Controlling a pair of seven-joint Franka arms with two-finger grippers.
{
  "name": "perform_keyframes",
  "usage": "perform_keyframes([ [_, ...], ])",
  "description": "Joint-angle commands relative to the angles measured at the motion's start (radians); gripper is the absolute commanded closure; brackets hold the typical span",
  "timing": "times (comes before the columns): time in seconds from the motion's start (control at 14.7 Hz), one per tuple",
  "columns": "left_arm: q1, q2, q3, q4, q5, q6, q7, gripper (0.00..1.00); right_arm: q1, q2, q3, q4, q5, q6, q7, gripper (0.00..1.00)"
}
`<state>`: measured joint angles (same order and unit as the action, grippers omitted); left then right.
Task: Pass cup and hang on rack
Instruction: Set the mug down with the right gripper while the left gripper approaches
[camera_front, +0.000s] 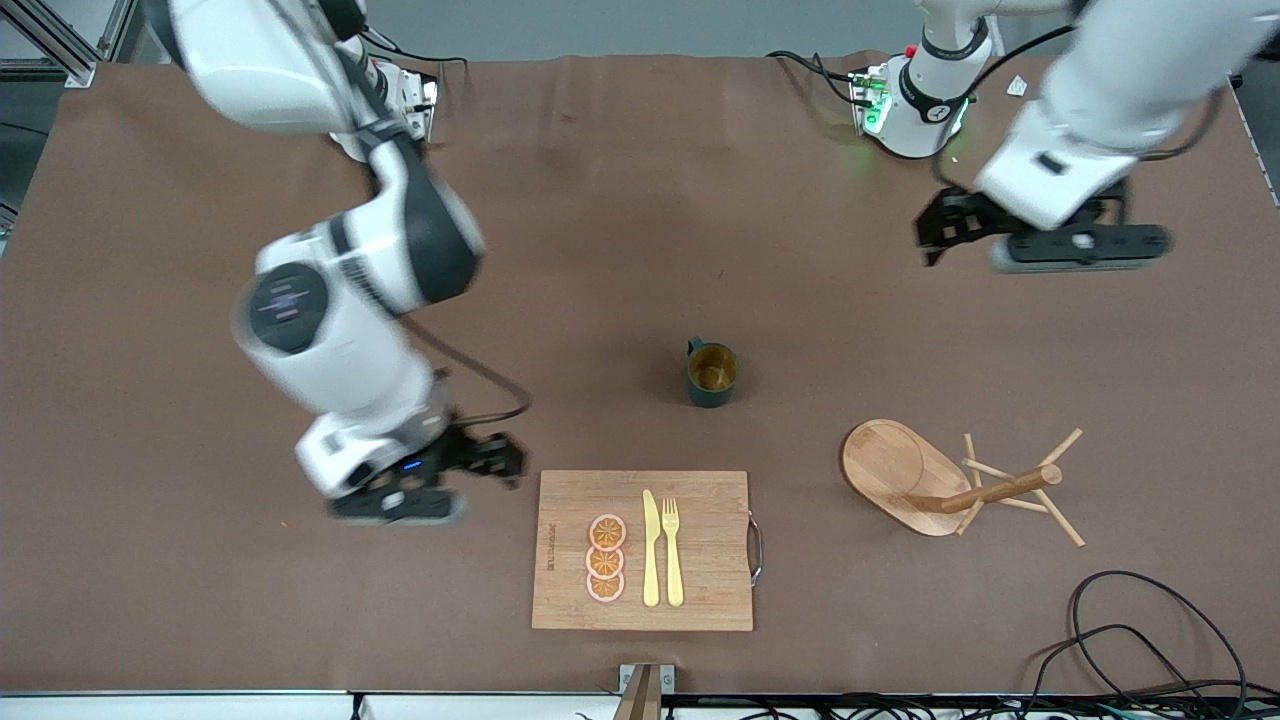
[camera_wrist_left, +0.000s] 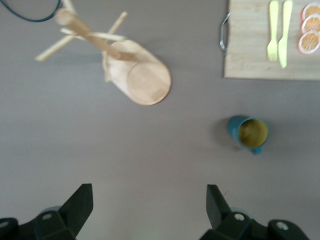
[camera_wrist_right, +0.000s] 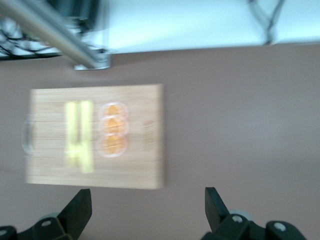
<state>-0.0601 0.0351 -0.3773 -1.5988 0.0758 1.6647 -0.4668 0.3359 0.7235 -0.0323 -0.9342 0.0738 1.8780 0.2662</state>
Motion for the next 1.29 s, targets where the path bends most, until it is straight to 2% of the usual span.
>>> perform_keyframes([
  [0.0, -0.003, 0.052, -0.128, -0.066, 0.120, 0.075, -0.200, 0.00, -0.173, -0.076, 0.028, -0.051, 0.003, -0.092, -0.217, 0.00],
  [0.14, -0.050, 0.129, -0.202, -0.058, 0.244, 0.092, -0.376, 0.00, -0.245, -0.120, 0.025, -0.067, -0.015, -0.102, -0.228, 0.00],
  [0.34, -0.191, 0.251, -0.209, -0.056, 0.364, 0.156, -0.650, 0.00, -0.304, -0.196, 0.025, -0.069, -0.138, -0.172, -0.272, 0.00],
  [0.54, -0.305, 0.356, -0.209, -0.058, 0.499, 0.170, -0.930, 0.00, -0.359, -0.291, 0.025, -0.110, -0.143, -0.246, -0.313, 0.00],
  [0.75, -0.407, 0.454, -0.209, -0.056, 0.629, 0.170, -1.224, 0.00, -0.405, -0.429, 0.026, -0.268, -0.134, -0.244, -0.358, 0.00],
  [1.02, -0.492, 0.517, -0.207, -0.064, 0.691, 0.170, -1.443, 0.00, -0.411, -0.585, 0.026, -0.483, -0.121, -0.214, -0.352, 0.00],
  [1.23, -0.527, 0.525, -0.207, -0.134, 0.852, 0.168, -1.701, 0.00, -0.411, -0.624, 0.026, -0.526, -0.114, -0.188, -0.352, 0.00],
])
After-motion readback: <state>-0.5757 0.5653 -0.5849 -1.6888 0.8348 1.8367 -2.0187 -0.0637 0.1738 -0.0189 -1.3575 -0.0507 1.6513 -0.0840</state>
